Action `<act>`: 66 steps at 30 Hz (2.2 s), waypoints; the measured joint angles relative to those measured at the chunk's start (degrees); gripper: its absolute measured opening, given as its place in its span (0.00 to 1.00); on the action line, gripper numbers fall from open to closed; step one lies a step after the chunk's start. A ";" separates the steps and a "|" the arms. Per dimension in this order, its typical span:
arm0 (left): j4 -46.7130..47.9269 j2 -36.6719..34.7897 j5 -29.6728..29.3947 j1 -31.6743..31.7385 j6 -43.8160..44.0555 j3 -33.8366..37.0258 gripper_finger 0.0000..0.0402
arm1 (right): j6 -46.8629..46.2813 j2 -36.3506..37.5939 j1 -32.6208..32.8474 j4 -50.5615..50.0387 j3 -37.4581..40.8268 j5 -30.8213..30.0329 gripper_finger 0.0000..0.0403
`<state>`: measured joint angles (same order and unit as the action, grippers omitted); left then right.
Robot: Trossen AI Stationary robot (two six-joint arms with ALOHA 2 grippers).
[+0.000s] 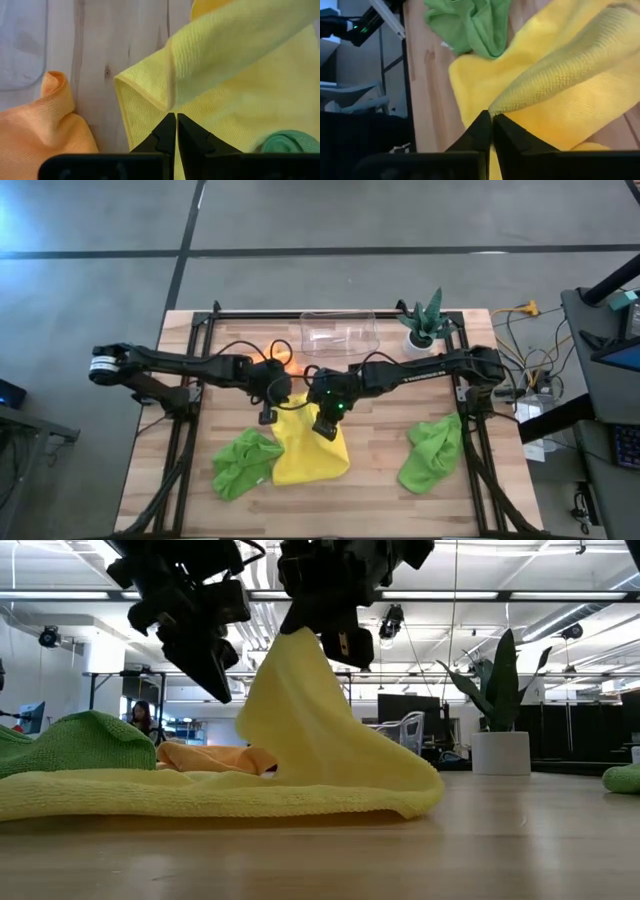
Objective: Fold microfiber towels
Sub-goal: Fold the yellow microfiber towel
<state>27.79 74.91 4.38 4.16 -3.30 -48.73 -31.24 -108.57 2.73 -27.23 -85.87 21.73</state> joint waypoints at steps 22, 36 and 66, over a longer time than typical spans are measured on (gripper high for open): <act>9.21 -34.05 -4.05 -0.46 25.43 0.04 0.00 | -11.39 -6.45 -1.63 22.04 0.03 2.68 0.02; 8.65 -29.95 -5.01 -0.46 25.45 0.11 0.00 | -12.73 -19.76 -2.06 19.69 -9.41 3.48 0.02; 4.14 -32.57 -7.83 -0.52 25.04 -0.03 0.00 | 6.23 -19.96 -3.05 -4.43 -31.70 3.29 0.39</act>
<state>31.92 42.33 -3.45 3.64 21.74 -48.76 -25.02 -128.53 -0.32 -31.66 -117.57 25.02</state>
